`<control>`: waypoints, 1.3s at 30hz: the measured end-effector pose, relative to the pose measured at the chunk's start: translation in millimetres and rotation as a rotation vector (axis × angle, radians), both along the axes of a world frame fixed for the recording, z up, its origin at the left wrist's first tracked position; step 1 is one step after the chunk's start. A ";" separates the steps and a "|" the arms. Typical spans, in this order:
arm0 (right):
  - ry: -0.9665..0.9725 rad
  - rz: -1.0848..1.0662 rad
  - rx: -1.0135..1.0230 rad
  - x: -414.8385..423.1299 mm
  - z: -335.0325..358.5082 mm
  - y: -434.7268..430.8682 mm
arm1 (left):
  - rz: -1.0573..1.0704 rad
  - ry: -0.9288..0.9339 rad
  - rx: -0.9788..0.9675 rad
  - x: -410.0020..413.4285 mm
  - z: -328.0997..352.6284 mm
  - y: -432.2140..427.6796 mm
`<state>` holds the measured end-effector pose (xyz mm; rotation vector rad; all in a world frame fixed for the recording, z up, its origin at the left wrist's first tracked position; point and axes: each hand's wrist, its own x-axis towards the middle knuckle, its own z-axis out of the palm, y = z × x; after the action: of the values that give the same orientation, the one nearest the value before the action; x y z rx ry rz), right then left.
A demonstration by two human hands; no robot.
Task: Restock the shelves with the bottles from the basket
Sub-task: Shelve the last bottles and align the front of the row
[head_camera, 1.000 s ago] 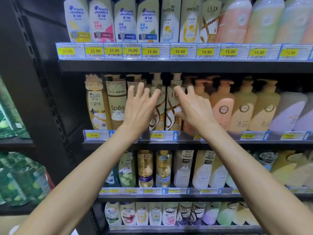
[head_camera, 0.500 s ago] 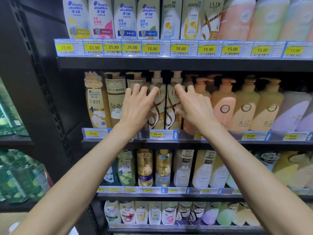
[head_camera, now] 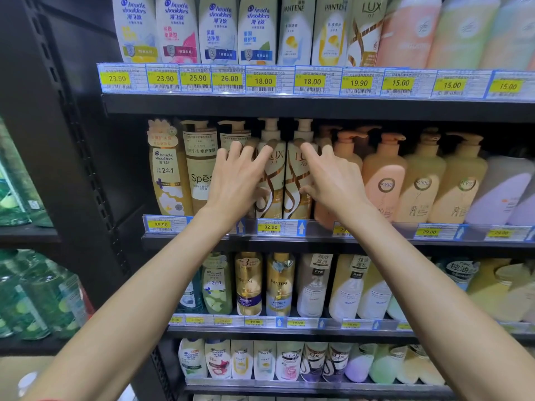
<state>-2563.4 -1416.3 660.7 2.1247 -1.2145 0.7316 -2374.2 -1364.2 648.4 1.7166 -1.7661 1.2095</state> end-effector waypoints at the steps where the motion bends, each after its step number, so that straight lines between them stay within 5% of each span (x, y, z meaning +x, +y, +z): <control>1: 0.000 0.001 -0.005 -0.1 -0.1 -0.4 | -0.002 0.004 0.003 0.0 -0.1 -0.3; 39: -0.010 -0.008 -0.016 3.3 4.5 2.2 | -0.039 0.030 -0.027 4.0 -4.0 -1.4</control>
<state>-2560.2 -1414.1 665.2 2.1044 -1.2182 0.7465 -2370.2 -1365.6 644.4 1.6688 -1.7495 1.1804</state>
